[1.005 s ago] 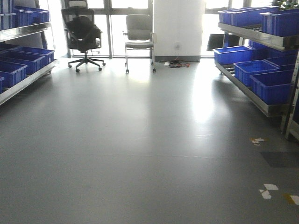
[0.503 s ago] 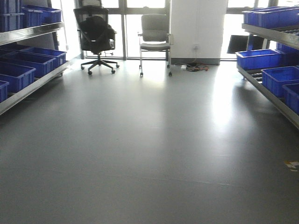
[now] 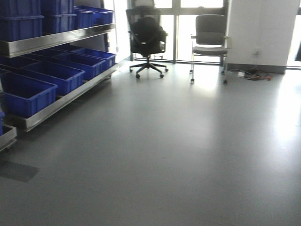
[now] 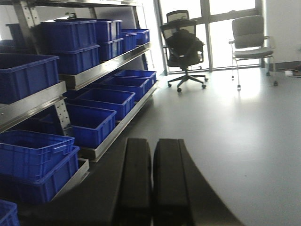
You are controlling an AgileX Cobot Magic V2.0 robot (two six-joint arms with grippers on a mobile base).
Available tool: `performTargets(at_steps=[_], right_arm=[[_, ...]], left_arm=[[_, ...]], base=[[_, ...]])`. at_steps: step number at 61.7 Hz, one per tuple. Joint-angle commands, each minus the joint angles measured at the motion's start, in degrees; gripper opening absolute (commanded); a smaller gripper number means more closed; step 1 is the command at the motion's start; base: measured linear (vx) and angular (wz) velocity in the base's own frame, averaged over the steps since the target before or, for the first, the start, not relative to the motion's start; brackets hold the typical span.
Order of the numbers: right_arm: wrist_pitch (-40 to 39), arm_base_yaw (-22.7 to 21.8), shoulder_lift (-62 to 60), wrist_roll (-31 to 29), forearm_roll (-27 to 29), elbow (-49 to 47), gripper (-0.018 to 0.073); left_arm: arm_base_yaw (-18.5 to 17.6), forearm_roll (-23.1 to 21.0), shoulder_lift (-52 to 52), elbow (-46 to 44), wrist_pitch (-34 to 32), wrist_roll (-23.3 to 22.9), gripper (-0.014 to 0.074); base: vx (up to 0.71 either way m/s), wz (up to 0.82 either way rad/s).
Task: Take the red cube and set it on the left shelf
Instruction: 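Drive across the room toward the shelving of blue crates, then turn and approach the shelf, stopping before a blue crate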
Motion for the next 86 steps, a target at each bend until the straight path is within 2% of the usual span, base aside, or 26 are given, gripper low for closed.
performTargets(at_steps=[1,86], right_arm=[[-4.86,-0.37,0.2,0.08,-0.05,-1.65,0.0067],[-4.86,-0.37,0.2,0.08,-0.05,-1.65,0.0067]], left_arm=[[-0.38,-0.27,-0.02,1.26,-5.18,0.03,0.0106],[-0.38,-0.27,-0.02,1.26,-5.18,0.03,0.0106]], base=[[0.49,0.61],[0.43,0.57]])
